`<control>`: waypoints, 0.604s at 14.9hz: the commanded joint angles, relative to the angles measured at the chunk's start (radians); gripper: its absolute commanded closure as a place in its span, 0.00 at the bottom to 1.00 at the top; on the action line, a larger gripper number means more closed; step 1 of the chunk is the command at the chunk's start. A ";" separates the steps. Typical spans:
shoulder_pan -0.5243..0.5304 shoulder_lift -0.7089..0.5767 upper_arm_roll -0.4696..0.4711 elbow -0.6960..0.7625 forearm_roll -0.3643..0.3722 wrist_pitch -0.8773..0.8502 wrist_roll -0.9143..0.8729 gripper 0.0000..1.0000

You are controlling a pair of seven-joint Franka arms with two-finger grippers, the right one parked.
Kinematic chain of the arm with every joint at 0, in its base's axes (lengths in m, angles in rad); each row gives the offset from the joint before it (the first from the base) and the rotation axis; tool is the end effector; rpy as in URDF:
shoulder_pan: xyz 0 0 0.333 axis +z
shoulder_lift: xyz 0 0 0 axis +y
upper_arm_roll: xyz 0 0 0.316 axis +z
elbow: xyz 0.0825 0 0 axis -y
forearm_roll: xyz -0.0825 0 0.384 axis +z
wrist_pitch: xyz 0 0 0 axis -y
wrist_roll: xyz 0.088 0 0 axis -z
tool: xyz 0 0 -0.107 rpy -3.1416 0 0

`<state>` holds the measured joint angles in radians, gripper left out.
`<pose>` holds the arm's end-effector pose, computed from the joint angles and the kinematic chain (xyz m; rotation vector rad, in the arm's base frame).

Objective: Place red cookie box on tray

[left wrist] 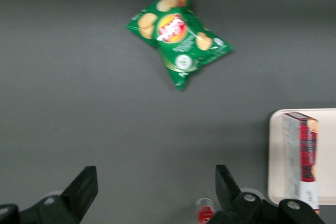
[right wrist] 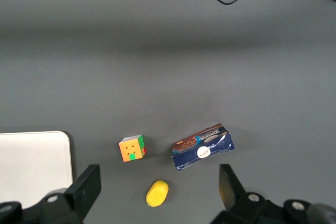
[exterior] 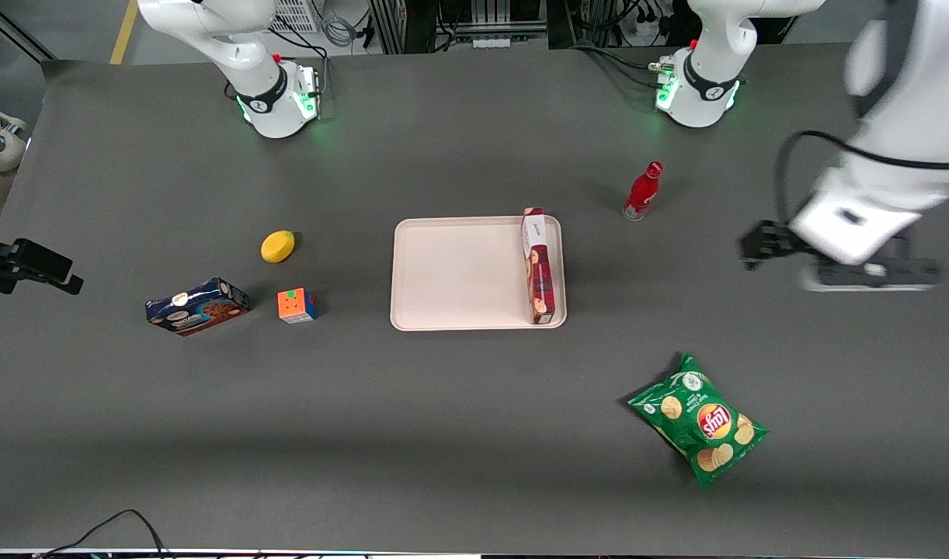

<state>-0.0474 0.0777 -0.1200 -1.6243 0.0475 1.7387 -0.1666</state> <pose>0.5829 -0.0917 0.5699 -3.1099 0.0114 -0.0669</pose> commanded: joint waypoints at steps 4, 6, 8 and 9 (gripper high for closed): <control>-0.023 -0.070 0.114 -0.174 -0.041 0.148 0.098 0.00; -0.020 -0.070 0.115 -0.166 -0.052 0.136 0.098 0.00; -0.019 -0.062 0.115 -0.148 -0.041 0.128 0.099 0.00; -0.019 -0.064 0.115 -0.144 -0.041 0.122 0.099 0.00</control>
<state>-0.0548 0.0425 -0.0170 -1.7567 0.0103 1.8655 -0.0751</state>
